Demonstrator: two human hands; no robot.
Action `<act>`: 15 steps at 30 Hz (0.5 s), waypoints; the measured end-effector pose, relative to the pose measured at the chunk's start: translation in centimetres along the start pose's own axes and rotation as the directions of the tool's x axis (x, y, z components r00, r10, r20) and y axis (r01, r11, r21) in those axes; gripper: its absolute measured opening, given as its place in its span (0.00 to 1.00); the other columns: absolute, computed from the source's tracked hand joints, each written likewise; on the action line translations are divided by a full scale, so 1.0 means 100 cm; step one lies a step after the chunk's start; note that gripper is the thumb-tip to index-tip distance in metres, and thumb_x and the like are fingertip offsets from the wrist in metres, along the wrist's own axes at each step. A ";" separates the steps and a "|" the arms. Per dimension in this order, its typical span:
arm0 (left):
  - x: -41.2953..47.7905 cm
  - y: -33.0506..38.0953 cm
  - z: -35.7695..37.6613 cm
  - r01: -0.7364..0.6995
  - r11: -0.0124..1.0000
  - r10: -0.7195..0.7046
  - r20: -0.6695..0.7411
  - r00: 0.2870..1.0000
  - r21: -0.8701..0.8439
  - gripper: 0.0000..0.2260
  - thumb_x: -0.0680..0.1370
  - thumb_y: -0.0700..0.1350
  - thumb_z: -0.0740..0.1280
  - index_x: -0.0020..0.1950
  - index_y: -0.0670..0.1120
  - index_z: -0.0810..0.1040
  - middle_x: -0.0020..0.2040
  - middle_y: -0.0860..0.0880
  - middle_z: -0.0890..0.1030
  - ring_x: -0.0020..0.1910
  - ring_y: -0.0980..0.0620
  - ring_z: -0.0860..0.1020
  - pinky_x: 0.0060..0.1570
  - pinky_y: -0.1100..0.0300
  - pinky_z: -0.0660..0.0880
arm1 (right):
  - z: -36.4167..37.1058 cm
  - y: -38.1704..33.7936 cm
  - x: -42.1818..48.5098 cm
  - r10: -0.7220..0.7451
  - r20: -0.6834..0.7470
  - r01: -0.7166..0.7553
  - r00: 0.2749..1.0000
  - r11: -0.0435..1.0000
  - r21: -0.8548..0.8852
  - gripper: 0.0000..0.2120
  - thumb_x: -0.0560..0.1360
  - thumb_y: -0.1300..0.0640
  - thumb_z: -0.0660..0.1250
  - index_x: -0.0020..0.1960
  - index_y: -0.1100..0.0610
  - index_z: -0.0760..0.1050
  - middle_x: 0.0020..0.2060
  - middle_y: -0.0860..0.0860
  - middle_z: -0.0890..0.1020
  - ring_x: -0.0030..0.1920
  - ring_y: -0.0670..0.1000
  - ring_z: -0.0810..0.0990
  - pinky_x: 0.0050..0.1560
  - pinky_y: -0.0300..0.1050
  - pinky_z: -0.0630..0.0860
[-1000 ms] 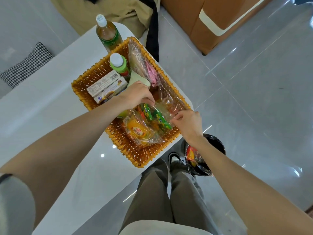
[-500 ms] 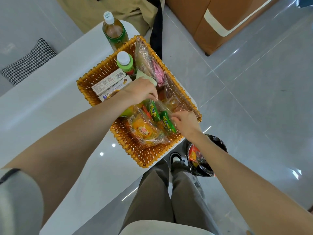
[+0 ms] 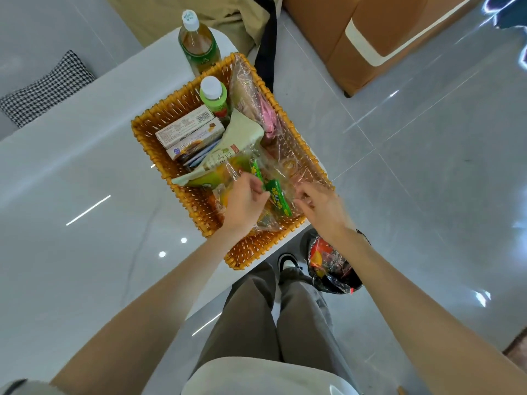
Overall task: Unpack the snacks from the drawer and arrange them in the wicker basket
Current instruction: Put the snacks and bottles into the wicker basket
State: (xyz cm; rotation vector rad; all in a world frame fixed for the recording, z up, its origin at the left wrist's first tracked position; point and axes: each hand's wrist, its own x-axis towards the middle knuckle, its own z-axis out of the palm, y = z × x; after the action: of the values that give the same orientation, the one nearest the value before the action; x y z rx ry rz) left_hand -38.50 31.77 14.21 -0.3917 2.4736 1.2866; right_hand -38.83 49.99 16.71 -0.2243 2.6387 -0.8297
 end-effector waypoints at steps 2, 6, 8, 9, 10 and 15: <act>-0.004 -0.002 0.012 -0.001 1.000 -0.003 0.199 0.980 0.022 0.10 0.79 0.41 0.64 0.60 0.42 0.76 0.54 0.47 0.81 0.54 0.53 0.79 0.48 0.73 0.71 | 0.001 0.001 -0.004 0.030 -0.053 -0.031 0.998 1.000 -0.008 0.02 0.77 0.59 0.68 0.48 0.57 0.76 0.47 0.51 0.83 0.43 0.48 0.81 0.48 0.46 0.81; 0.001 0.011 0.021 0.156 0.978 -0.102 0.342 0.934 -0.136 0.14 0.81 0.38 0.61 0.66 0.43 0.75 0.62 0.45 0.79 0.62 0.49 0.76 0.60 0.57 0.75 | 0.001 -0.004 -0.012 0.204 -0.130 -0.154 0.970 0.935 0.321 0.03 0.77 0.59 0.69 0.48 0.58 0.79 0.50 0.47 0.82 0.49 0.44 0.80 0.52 0.36 0.77; 0.003 0.015 0.019 0.265 0.925 -0.150 0.379 0.913 -0.272 0.14 0.82 0.40 0.60 0.67 0.43 0.74 0.65 0.43 0.76 0.65 0.47 0.73 0.61 0.53 0.75 | 0.001 -0.006 -0.019 0.345 -0.121 -0.252 0.931 0.844 0.474 0.04 0.77 0.56 0.69 0.47 0.57 0.80 0.52 0.44 0.82 0.51 0.41 0.79 0.52 0.30 0.72; 0.003 0.015 0.019 0.297 0.907 -0.165 0.398 0.903 -0.297 0.14 0.82 0.41 0.60 0.67 0.44 0.74 0.66 0.43 0.75 0.66 0.47 0.72 0.62 0.53 0.74 | 0.002 -0.005 -0.023 0.389 -0.113 -0.280 0.914 0.808 0.518 0.05 0.76 0.55 0.69 0.47 0.57 0.81 0.54 0.44 0.82 0.53 0.42 0.78 0.53 0.29 0.71; 0.004 0.015 0.019 0.322 0.896 -0.179 0.412 0.893 -0.307 0.14 0.82 0.42 0.61 0.68 0.44 0.73 0.67 0.43 0.74 0.66 0.47 0.71 0.63 0.53 0.73 | 0.002 -0.004 -0.027 0.407 -0.102 -0.291 0.908 0.785 0.547 0.05 0.76 0.55 0.69 0.47 0.57 0.81 0.55 0.44 0.81 0.55 0.42 0.78 0.54 0.28 0.70; 0.004 0.020 0.008 0.547 0.643 -0.221 0.554 0.803 -0.536 0.14 0.82 0.49 0.57 0.63 0.48 0.77 0.67 0.45 0.74 0.68 0.47 0.69 0.69 0.49 0.66 | 0.003 0.004 -0.031 0.246 -0.015 -0.220 0.969 0.892 0.394 0.03 0.74 0.58 0.72 0.44 0.57 0.83 0.60 0.46 0.77 0.58 0.41 0.74 0.53 0.28 0.72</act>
State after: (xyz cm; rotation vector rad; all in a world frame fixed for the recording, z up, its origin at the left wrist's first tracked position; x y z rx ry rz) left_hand -39.50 33.46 15.06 -0.6803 1.3521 1.7937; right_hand -35.85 50.98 17.14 0.2254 2.4227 -1.2662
